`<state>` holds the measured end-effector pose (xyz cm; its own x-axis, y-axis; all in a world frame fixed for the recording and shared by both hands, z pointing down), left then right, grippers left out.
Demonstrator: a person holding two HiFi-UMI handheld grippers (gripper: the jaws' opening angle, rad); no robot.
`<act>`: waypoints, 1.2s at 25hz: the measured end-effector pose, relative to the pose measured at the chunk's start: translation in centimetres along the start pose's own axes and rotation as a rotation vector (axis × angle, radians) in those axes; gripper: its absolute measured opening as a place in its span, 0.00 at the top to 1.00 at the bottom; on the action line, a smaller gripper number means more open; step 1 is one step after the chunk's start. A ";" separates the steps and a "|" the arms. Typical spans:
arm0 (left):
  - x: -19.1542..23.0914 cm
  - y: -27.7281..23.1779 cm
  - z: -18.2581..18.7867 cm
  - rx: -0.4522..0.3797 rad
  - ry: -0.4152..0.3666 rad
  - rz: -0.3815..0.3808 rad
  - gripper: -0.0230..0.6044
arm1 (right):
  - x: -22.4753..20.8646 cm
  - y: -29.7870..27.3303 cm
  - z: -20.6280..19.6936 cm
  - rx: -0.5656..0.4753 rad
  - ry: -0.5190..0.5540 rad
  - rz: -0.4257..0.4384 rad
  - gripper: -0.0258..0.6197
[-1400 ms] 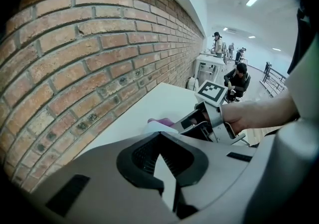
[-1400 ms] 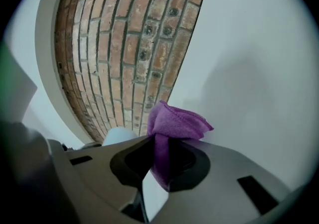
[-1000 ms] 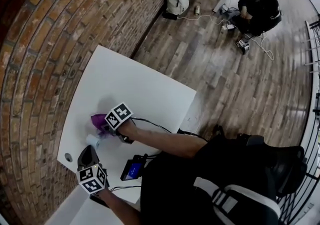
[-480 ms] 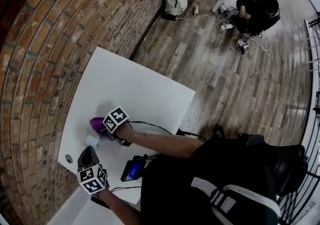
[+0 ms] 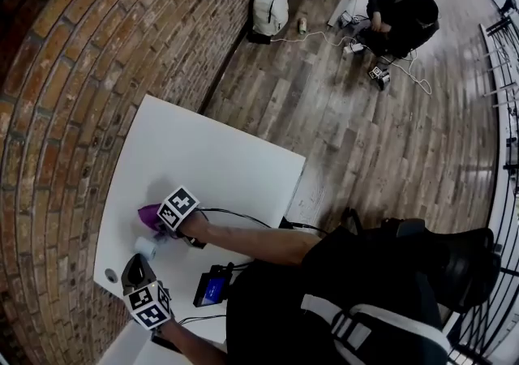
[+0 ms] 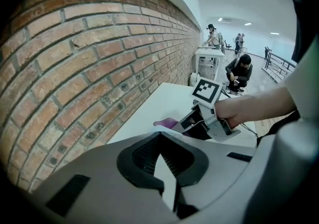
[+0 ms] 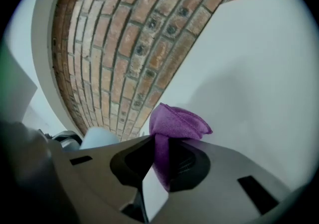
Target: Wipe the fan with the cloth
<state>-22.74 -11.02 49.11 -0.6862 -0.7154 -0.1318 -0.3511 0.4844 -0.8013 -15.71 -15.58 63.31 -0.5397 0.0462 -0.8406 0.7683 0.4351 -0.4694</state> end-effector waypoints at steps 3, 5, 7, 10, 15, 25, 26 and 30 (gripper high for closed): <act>0.4 -0.5 0.5 0.009 -0.023 0.001 0.96 | 2.9 0.7 1.9 -0.053 0.012 0.103 0.87; 0.5 -1.0 0.4 0.015 -0.025 0.000 0.96 | 3.6 -0.1 1.5 -0.006 0.022 0.140 0.87; 0.4 -1.2 0.4 0.006 -0.015 0.003 0.96 | 2.6 -1.1 0.1 0.058 0.038 0.109 0.87; 0.2 -1.0 0.3 0.012 -0.012 -0.008 0.96 | -0.3 -2.2 -1.7 0.083 0.000 0.014 0.87; -0.2 -1.0 0.4 0.014 -0.037 0.002 0.96 | -1.7 -2.3 -2.1 0.051 -0.003 -0.036 0.87; -0.9 -0.7 0.8 0.026 -0.102 0.007 0.96 | -0.4 -0.9 -0.9 0.004 0.035 -0.059 0.87; -0.9 -0.8 0.8 0.028 -0.108 0.005 0.96 | 0.4 -0.6 -0.6 -0.014 0.041 -0.039 0.87; -0.7 -1.3 0.5 0.022 -0.090 -0.008 0.96 | 1.0 -1.2 -1.4 0.005 0.046 -0.008 0.87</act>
<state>-21.48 -11.43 49.94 -0.6229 -0.7620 -0.1770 -0.3417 0.4685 -0.8147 -17.62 -14.84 63.41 -0.5607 0.0840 -0.8237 0.7656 0.4314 -0.4772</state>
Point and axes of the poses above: the fingertips, and each gripper's own axes: y backward along the fingers, x to its left, z out of its top, the point moved 2 cm from there along y, backward along the fingers, and after that the axes turned 4 degrees about -z, right-handed, at the moved point
